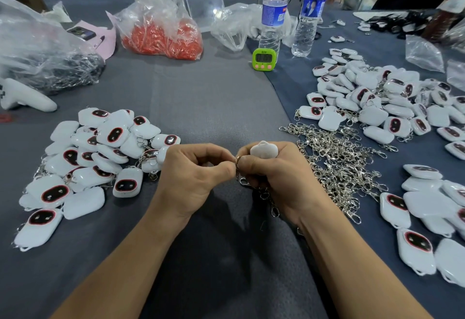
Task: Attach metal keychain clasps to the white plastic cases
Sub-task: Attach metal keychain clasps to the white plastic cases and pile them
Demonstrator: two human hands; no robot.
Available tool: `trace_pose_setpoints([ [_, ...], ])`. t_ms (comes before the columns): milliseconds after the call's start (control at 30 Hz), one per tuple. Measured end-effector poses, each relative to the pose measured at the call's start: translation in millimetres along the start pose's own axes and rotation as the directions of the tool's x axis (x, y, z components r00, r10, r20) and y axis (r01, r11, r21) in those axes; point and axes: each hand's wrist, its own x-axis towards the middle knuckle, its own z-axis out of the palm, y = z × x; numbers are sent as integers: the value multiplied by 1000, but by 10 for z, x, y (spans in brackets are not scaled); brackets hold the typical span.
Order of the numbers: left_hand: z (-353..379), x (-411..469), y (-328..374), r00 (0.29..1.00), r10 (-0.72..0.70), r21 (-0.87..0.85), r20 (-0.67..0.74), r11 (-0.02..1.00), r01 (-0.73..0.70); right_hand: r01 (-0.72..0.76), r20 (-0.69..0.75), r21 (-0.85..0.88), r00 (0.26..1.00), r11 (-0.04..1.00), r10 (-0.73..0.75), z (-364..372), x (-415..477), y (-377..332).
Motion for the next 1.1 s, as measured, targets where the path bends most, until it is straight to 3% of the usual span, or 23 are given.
trace_pose_setpoints([
  [133, 11, 3, -4, 999, 48, 65, -22, 997, -47, 17, -5, -22, 1000, 1000, -17, 24, -11, -10],
  [200, 7, 2, -7, 988, 74, 145, -133, 988, -54, 6, -60, -65, 998, 998, -10, 35, -7, 3],
  [267, -56, 14, -6, 948, 169, 334, -271, 940, -72, -20, -146, -104, 989, 994, 5, 36, 8, 13],
  [300, -101, 19, -10, 917, 264, 503, -299, 860, -83, -30, -176, -110, 984, 994, 10, 27, 18, 17],
  [367, -153, 13, -21, 875, 441, 798, -198, 591, -117, -26, -219, -178, 976, 984, -14, -12, 43, 30],
  [400, -148, 9, -39, 877, 469, 868, -110, 475, -145, -19, -238, -274, 970, 962, -49, -35, 57, 42],
  [467, -81, -13, -69, 907, 418, 900, 48, 376, -221, -10, -249, -498, 959, 867, -132, -88, 70, 71],
  [567, -1, -27, -95, 952, 266, 867, 150, 427, -256, 48, -198, -664, 951, 746, -237, -130, 65, 88],
  [700, -40, 14, -83, 977, 137, 800, 164, 561, -213, 37, -172, -568, 972, 822, -163, -97, 50, 79],
  [833, -31, 15, -74, 976, 139, 776, 170, 591, -219, 16, -153, -623, 978, 782, -143, -90, 50, 95],
  [933, -40, 5, -84, 975, 148, 778, 164, 588, -220, 10, -170, -579, 977, 815, -133, -116, 65, 103],
  [1100, -28, -14, -110, 954, 253, 796, 158, 539, -275, 21, -134, -591, 983, 807, -124, -127, 63, 98],
])
